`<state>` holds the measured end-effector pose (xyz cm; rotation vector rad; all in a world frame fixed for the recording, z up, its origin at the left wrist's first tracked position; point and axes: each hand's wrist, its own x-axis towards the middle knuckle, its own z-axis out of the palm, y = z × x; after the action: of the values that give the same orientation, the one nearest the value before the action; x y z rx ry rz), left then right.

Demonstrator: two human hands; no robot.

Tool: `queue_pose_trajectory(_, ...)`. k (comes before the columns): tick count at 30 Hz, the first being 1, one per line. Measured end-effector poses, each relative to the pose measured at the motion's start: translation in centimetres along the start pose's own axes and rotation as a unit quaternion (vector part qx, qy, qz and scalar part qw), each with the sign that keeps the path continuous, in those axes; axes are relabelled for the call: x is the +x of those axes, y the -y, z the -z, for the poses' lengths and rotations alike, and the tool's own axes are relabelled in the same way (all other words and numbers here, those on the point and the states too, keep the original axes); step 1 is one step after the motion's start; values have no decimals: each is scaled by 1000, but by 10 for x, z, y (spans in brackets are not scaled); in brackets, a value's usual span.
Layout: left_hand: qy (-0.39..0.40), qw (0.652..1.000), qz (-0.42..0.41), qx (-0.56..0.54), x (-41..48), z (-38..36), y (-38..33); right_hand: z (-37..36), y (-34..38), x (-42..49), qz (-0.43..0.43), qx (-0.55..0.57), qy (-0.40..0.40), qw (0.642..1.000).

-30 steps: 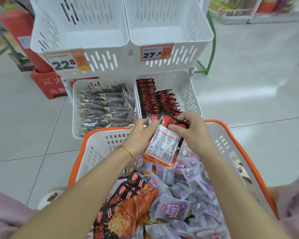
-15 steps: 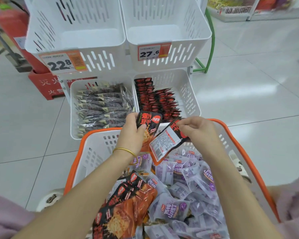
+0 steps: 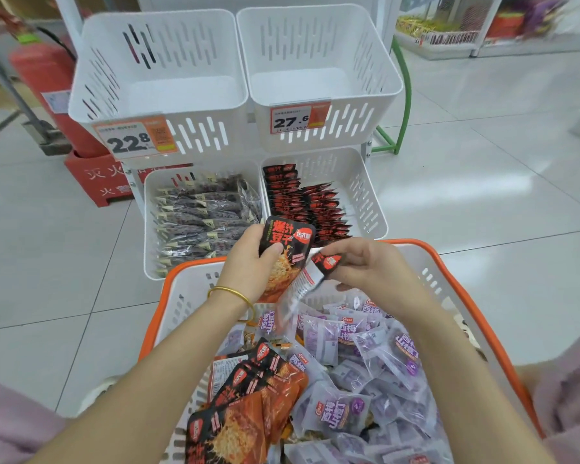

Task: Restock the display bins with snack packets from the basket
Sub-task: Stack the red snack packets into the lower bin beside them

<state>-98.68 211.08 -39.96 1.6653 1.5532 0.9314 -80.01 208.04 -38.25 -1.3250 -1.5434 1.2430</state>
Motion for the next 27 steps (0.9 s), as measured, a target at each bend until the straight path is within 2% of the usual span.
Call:
queue_pose_trajectory(4,47,998,0,-37,0,0,-4,2,-7,6,101,-159,-114,975)
queue_pose_trajectory(6,84,994,2,-70,-3,0,-9,2,-11,8,128,-155,-134,970)
queue_pose_trajectory(15,195,972,-8,-133,-11,-13,-14,-8,-25,17,148,-130,-206,959)
queue_pose_trajectory(17,207,972,-16,-108,-13,-16,-12,-13,-27,19,151,-123,-200,960)
queue_pose_trajectory(19,186,978,-16,-88,-13,-16,-10,-13,-27,20,114,-87,-187,972)
queue_pose_trajectory(21,176,980,-10,-95,-11,-16,-9,-5,-22,19,46,-7,-134,990)
queue_pose_trajectory(23,176,979,-11,-103,-8,-16,-8,8,-19,20,-20,56,-42,997)
queue_pose_trajectory(25,182,977,-16,-107,-5,-19,-8,16,-16,24,-43,82,13,996)
queue_pose_trajectory(27,174,979,-28,-100,0,-25,-6,18,-15,32,-32,73,22,997)
